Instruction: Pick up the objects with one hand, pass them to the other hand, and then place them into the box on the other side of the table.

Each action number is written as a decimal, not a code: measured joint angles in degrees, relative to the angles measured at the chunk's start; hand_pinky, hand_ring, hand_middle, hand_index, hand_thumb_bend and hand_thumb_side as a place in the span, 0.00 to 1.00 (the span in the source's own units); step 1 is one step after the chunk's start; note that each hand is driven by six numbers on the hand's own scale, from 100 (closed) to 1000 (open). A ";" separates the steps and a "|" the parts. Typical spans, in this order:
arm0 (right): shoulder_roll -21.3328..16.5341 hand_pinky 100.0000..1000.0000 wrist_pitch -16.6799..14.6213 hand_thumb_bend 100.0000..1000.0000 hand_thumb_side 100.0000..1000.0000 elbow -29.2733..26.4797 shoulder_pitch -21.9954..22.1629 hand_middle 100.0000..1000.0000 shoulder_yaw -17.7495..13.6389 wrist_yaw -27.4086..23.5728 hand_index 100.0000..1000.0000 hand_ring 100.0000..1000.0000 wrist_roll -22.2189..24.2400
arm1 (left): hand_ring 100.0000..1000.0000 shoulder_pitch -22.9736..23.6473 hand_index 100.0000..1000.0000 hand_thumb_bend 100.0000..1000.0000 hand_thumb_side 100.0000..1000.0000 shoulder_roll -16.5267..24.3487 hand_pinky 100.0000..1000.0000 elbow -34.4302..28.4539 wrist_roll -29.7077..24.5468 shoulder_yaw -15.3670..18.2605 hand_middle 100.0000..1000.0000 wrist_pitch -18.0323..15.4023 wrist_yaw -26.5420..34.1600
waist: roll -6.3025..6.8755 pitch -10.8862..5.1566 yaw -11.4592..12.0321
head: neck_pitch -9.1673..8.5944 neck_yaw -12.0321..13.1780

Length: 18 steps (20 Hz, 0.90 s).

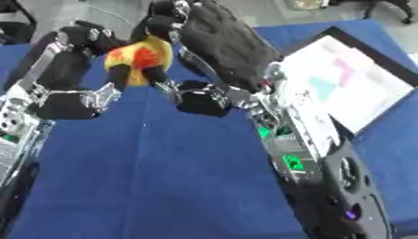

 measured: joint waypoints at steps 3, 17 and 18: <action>-0.03 0.68 0.24 0.00 0.00 0.01 0.04 0.04 0.15 -0.16 0.16 0.49 -1.60 | 0.43 -0.09 0.39 0.22 0.33 0.00 0.76 -0.01 -0.82 0.02 0.42 -0.11 0.18 | -0.08 0.00 0.00 | 0.00 -0.16; -1.05 0.66 1.39 0.00 0.00 0.36 -0.21 0.03 -0.48 -7.52 0.17 0.49 -6.66 | 0.60 -1.77 0.75 0.83 0.62 -1.60 0.84 5.80 0.92 2.56 0.67 -3.10 -2.24 | -0.21 0.00 -0.33 | 0.00 -0.95; -1.16 0.66 1.51 0.00 0.00 0.36 -0.45 0.03 -0.60 -8.70 0.17 0.49 -6.78 | 0.60 -1.89 0.76 0.82 0.63 -1.83 0.84 6.72 2.29 2.93 0.67 -2.98 -2.86 | -0.31 0.00 -0.35 | 0.00 -1.10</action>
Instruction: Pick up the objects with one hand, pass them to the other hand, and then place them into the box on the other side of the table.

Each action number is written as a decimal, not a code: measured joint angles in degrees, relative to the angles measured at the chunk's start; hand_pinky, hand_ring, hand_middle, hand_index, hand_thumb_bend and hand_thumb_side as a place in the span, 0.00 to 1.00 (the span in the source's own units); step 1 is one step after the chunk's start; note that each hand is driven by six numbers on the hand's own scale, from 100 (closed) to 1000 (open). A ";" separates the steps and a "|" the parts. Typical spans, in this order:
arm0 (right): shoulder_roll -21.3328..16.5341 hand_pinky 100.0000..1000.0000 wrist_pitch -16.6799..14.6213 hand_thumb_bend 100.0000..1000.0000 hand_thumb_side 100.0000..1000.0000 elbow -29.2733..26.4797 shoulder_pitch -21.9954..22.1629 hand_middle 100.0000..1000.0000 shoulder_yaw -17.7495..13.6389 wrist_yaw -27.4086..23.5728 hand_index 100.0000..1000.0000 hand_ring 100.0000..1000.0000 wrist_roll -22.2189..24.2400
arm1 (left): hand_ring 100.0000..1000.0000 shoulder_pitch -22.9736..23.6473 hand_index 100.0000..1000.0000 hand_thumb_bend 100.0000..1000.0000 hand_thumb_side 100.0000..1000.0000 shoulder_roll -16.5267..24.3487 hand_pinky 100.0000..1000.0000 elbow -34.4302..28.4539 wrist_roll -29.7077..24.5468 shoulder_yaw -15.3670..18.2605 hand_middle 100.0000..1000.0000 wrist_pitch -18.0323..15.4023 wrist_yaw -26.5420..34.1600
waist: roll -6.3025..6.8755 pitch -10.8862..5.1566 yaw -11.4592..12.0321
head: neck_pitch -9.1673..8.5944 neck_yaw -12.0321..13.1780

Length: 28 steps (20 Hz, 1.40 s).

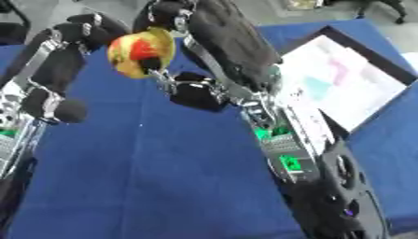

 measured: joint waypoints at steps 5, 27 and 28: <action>-1.39 0.66 0.52 0.00 0.00 -0.01 -1.00 0.03 -0.51 -6.73 0.17 0.49 -0.48 | 0.60 -1.01 0.75 0.75 0.68 -1.13 0.84 3.74 9.27 1.57 0.67 2.09 -3.41 | -0.32 0.00 -0.38 | 0.00 -0.32; -22.84 0.65 12.79 0.00 0.00 10.81 6.06 0.11 -22.33 -10.44 0.29 0.52 -13.44 | 0.57 12.82 0.72 0.59 0.71 -0.23 0.84 4.32 18.57 8.85 0.63 4.96 -6.44 | -0.70 0.00 0.77 | 0.00 -13.02; -23.94 0.65 13.72 0.00 0.00 12.36 6.22 0.13 -23.45 -11.32 0.30 0.52 -13.46 | 0.57 13.57 0.72 0.58 0.71 -0.47 0.84 3.70 18.57 8.96 0.63 4.95 -6.45 | -0.70 0.00 1.09 | 0.00 -13.71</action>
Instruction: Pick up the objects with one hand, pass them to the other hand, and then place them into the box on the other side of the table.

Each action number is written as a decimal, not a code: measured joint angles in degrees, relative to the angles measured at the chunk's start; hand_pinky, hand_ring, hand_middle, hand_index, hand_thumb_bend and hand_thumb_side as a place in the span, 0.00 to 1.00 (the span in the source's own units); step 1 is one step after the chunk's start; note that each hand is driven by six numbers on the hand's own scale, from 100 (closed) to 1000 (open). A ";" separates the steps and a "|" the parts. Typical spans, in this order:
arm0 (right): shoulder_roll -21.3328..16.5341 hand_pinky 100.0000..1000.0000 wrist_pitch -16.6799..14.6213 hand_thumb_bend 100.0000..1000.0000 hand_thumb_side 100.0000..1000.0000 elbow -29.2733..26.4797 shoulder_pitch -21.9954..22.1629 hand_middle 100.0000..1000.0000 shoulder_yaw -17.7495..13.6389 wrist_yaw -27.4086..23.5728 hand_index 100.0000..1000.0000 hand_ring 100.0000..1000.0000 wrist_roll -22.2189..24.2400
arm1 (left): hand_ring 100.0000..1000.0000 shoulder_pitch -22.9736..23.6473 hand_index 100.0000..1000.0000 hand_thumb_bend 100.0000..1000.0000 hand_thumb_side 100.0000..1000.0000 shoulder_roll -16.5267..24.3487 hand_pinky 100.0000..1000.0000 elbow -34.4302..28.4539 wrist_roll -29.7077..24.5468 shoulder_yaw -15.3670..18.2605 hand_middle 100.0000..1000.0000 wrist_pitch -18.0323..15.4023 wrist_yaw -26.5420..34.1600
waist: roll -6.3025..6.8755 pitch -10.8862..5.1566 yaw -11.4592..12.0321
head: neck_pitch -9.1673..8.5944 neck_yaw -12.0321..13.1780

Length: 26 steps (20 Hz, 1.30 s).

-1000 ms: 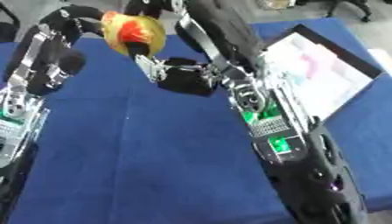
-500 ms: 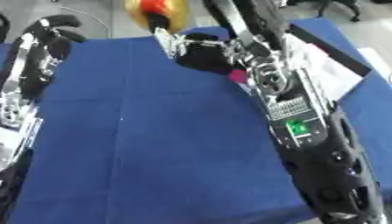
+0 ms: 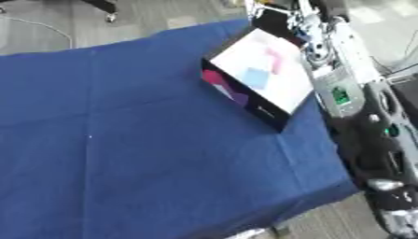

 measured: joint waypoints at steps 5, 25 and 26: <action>-3.39 0.67 4.94 0.00 0.00 8.07 -1.40 0.20 -0.60 -4.83 0.39 0.57 3.29 | 0.57 1.97 0.72 0.57 0.72 -1.42 0.84 -2.70 -0.21 0.15 0.63 -0.17 -0.03 | 0.00 0.00 1.40 | 0.00 -2.28; -1.67 0.77 5.81 0.00 0.52 38.49 -12.28 0.64 4.93 4.61 0.84 0.76 20.64 | 0.57 2.71 0.72 0.56 0.72 -2.73 0.84 -4.80 -3.07 -0.61 0.63 -0.42 -0.03 | 0.22 0.00 3.67 | 0.01 -6.18; -1.55 0.77 5.27 0.00 0.50 39.97 -12.69 0.64 4.54 5.42 0.83 0.76 20.59 | 0.57 2.76 0.72 0.56 0.72 -2.73 0.84 -4.80 -3.08 -0.60 0.63 -0.43 -0.03 | 0.22 0.00 3.65 | 0.01 -6.20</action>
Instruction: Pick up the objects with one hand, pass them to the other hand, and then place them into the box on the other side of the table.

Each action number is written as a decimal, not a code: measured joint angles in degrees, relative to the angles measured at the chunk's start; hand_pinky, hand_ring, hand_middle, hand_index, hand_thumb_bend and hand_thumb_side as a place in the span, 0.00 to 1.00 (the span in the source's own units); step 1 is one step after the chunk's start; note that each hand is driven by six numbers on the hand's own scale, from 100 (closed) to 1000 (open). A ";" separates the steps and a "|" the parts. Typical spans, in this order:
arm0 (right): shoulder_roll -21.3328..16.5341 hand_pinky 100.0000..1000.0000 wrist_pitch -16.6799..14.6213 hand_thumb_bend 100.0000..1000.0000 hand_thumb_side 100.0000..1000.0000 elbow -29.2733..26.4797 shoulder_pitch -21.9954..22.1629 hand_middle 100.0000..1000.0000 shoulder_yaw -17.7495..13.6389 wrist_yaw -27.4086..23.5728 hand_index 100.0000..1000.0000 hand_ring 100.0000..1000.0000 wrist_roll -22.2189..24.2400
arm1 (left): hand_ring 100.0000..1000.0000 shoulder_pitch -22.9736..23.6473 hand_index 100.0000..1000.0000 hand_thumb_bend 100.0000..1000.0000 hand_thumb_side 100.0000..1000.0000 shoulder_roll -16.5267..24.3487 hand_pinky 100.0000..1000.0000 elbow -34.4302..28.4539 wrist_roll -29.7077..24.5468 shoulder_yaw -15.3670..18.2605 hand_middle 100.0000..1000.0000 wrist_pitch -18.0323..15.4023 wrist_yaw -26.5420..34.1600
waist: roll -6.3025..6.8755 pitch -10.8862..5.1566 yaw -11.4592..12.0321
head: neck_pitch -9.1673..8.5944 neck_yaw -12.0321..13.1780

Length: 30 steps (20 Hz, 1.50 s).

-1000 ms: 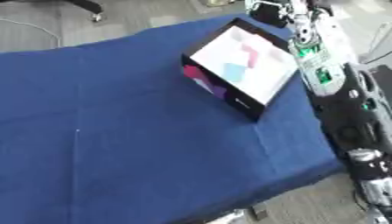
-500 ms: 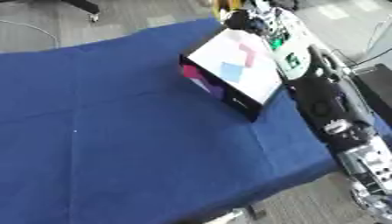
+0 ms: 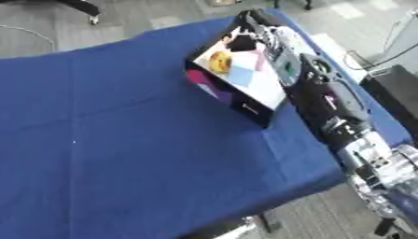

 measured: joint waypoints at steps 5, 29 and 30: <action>0.05 0.76 -4.21 0.00 0.44 3.27 -2.21 0.65 -0.40 0.35 0.85 0.78 -3.25 | 0.57 0.29 0.72 0.56 0.72 -0.01 0.84 0.00 -0.01 0.05 0.63 0.00 0.00 | 0.00 0.00 -0.18 | 0.00 2.14; 22.76 0.77 -27.68 0.00 0.51 -32.76 27.17 0.73 0.00 -12.78 0.91 0.87 -25.20 | 0.58 0.41 0.76 0.59 0.76 -0.17 0.85 -2.81 5.44 3.20 0.65 -1.88 -2.58 | -0.03 0.09 -3.68 | 0.00 23.15; 23.21 0.77 -28.14 0.00 0.51 -33.95 28.55 0.73 -0.06 -13.32 0.91 0.87 -25.07 | 0.58 0.55 0.76 0.59 0.75 -0.37 0.85 -2.80 5.57 3.13 0.65 -2.03 -2.37 | -0.03 0.09 -3.80 | 0.00 22.92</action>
